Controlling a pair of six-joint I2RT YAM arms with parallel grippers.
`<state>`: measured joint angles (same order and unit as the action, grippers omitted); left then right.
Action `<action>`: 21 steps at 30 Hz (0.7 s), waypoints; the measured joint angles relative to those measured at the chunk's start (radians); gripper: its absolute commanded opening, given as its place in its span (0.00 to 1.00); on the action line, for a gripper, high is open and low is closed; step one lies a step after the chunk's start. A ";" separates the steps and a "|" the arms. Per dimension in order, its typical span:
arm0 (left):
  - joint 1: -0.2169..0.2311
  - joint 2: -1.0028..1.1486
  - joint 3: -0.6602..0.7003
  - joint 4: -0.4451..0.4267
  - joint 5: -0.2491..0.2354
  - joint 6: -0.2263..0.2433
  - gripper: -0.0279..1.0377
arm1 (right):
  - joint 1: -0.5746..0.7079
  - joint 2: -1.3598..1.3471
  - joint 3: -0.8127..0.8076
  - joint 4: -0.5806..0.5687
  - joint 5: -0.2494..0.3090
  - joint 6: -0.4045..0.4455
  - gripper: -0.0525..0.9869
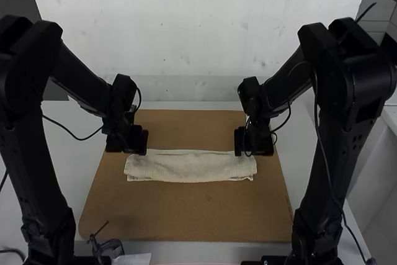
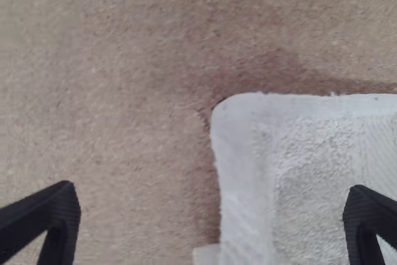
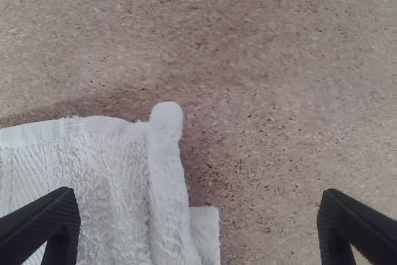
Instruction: Fold the towel.
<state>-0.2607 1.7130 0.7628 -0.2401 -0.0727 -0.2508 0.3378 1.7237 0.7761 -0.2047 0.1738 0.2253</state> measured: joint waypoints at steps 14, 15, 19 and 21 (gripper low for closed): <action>0.123 -0.292 0.000 -0.060 0.036 0.019 0.96 | -0.009 -0.133 0.007 -0.218 -0.141 0.109 0.83; 0.123 -0.299 0.000 -0.063 0.037 0.019 0.96 | -0.009 -0.133 0.007 -0.222 -0.144 0.114 0.83; 0.123 -0.314 -0.009 -0.063 0.040 0.023 0.96 | -0.012 -0.127 0.006 -0.175 -0.156 0.124 0.83; 0.123 -0.314 -0.019 -0.063 0.040 0.023 0.96 | -0.021 -0.102 0.006 -0.136 -0.161 0.126 0.83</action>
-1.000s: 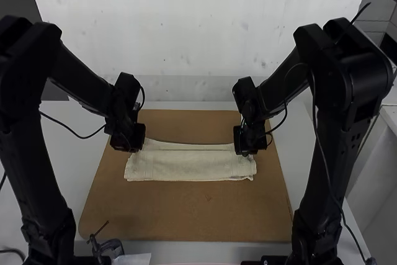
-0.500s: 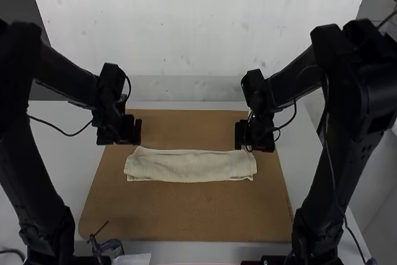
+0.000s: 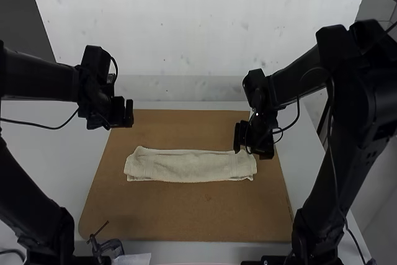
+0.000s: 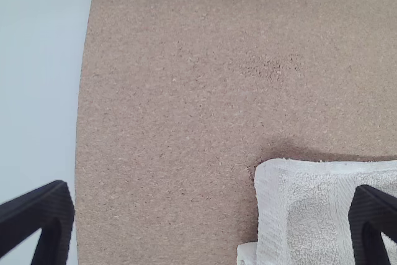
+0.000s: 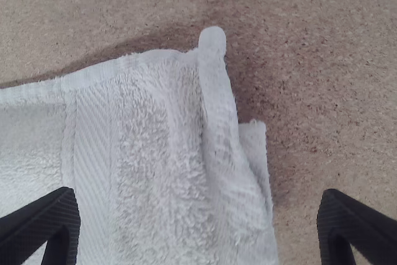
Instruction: Fold the towel.
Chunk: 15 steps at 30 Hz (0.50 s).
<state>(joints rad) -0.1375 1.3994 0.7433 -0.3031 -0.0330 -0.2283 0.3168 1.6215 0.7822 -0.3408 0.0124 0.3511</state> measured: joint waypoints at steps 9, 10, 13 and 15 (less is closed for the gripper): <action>0.003 0.000 -0.022 -0.002 0.001 0.004 0.96 | -0.014 0.188 0.048 0.006 0.006 0.007 0.80; 0.006 0.000 -0.022 -0.003 0.002 0.005 0.96 | -0.014 0.195 0.055 -0.002 0.006 0.008 0.75; 0.014 0.000 -0.022 0.000 0.003 0.007 0.96 | -0.014 0.211 0.074 -0.007 0.010 0.008 0.54; 0.019 0.000 -0.022 0.000 0.003 0.008 0.96 | -0.013 0.226 0.089 -0.005 0.003 0.008 0.44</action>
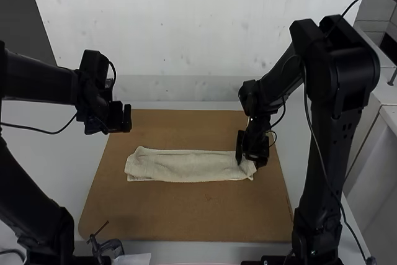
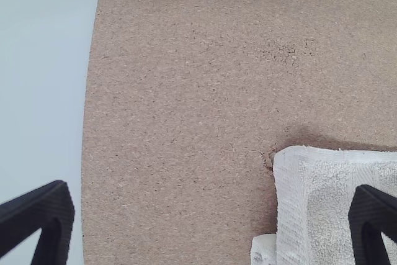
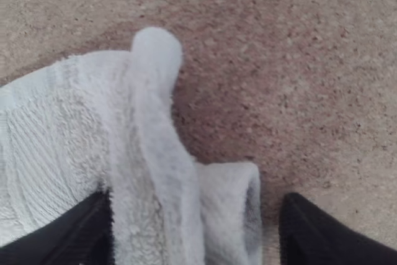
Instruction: Fold the towel.
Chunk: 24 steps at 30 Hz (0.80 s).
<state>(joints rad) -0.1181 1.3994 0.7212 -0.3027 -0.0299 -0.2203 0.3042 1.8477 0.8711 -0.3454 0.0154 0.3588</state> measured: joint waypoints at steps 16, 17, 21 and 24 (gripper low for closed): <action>0.013 0.000 0.000 0.000 0.001 0.014 0.96 | 0.009 0.016 0.021 0.019 -0.060 0.008 0.06; 0.013 0.000 0.000 0.000 0.001 0.014 0.96 | 0.003 0.013 0.020 0.018 -0.065 0.007 0.06; 0.013 -0.007 -0.013 0.000 0.002 0.014 0.96 | -0.059 -0.004 0.010 0.002 -0.072 -0.019 0.06; 0.013 -0.037 -0.023 -0.007 0.002 0.014 0.96 | -0.181 -0.040 -0.004 -0.036 -0.034 -0.058 0.06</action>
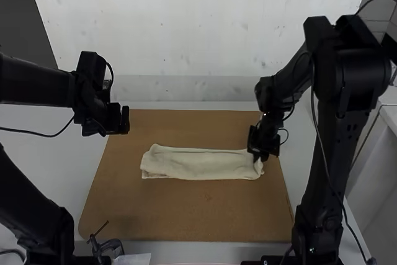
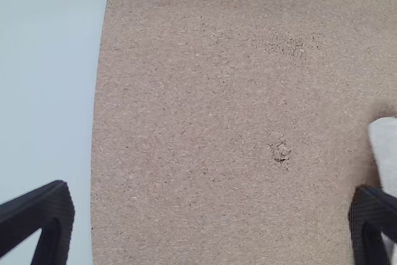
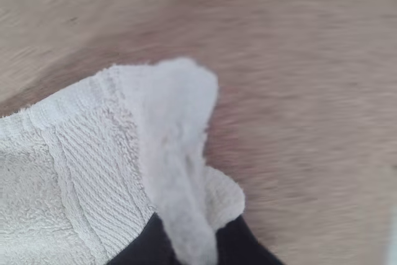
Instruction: Fold the towel.
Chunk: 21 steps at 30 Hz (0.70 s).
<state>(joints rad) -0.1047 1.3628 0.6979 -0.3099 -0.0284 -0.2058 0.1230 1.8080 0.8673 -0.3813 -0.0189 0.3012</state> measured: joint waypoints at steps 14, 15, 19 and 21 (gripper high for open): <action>0.000 -0.103 -0.006 -0.033 0.002 0.003 0.96 | -0.407 -0.115 0.076 -0.062 0.065 -0.209 0.06; 0.000 -0.108 -0.009 -0.034 0.002 0.003 0.96 | -0.410 -0.115 0.085 -0.068 0.069 -0.216 0.06; 0.000 -0.109 -0.009 -0.034 0.002 0.003 0.96 | -0.365 -0.116 0.092 -0.098 0.077 -0.217 0.06; 0.000 -0.109 -0.009 -0.034 0.003 0.004 0.96 | -0.304 -0.118 0.091 -0.108 0.084 -0.198 0.06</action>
<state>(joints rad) -0.1047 1.2537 0.6888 -0.3439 -0.0257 -0.2020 -0.1810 1.6901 0.9585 -0.4896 0.0647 0.1028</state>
